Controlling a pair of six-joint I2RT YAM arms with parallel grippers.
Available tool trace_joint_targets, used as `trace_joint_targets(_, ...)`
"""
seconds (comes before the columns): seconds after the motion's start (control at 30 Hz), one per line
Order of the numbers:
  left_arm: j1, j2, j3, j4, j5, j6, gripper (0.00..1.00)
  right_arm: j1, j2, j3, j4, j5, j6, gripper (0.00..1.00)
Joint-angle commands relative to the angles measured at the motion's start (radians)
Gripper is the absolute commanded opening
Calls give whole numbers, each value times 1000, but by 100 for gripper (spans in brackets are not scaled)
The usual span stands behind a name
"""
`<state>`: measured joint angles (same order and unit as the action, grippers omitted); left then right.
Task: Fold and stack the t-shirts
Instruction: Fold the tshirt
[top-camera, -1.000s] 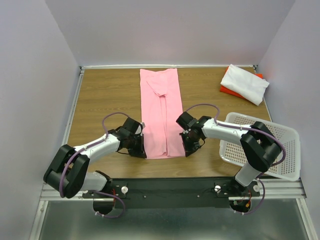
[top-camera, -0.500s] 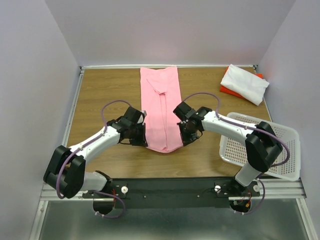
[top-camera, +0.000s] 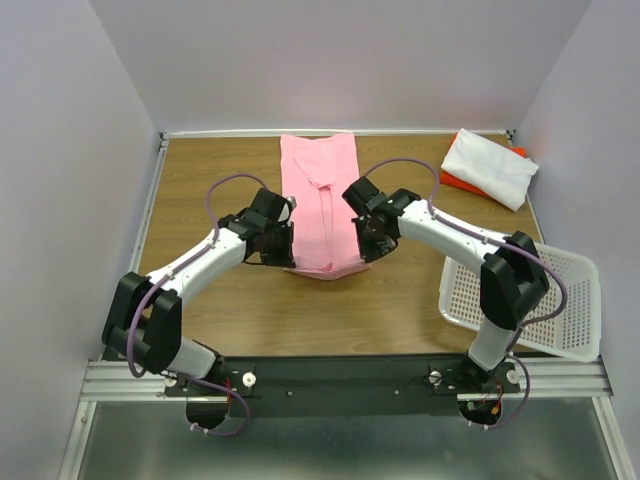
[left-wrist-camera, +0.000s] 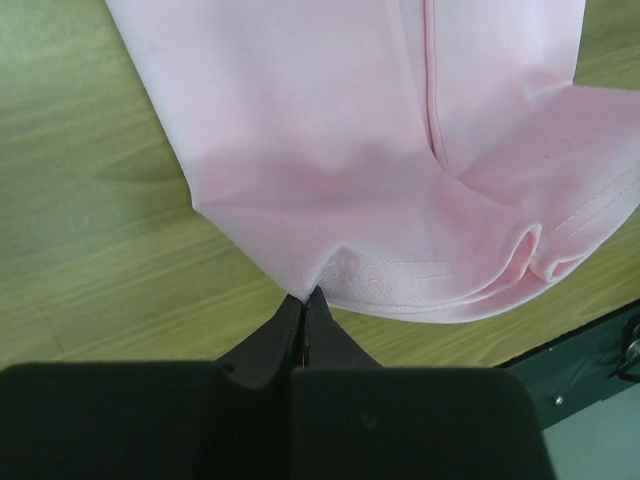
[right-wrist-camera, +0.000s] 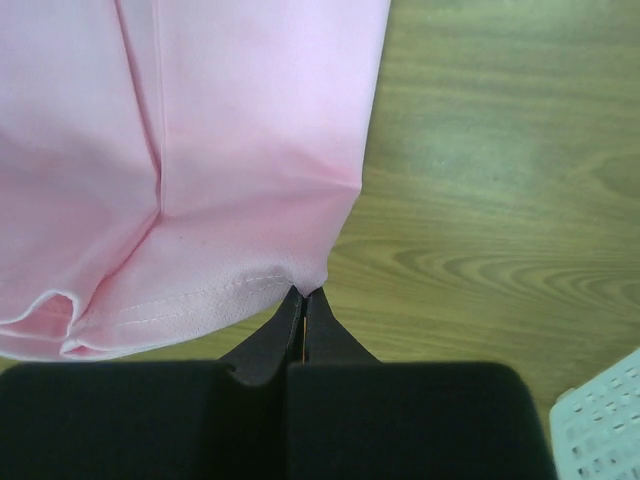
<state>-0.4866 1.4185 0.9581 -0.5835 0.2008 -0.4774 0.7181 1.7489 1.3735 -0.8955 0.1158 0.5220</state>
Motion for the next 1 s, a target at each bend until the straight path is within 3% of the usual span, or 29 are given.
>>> trace_joint_targets(0.0, 20, 65, 63, 2, -15, 60, 0, -25, 75, 100, -19, 71, -42, 0)
trace_joint_targets(0.6, 183, 381, 372, 33, 68, 157, 0, -144, 368, 484, -20, 79, -180, 0)
trace_joint_targets(0.97, 226, 588, 654, 4, 118, 189, 0, -206, 547, 734, -42, 53, -243, 0)
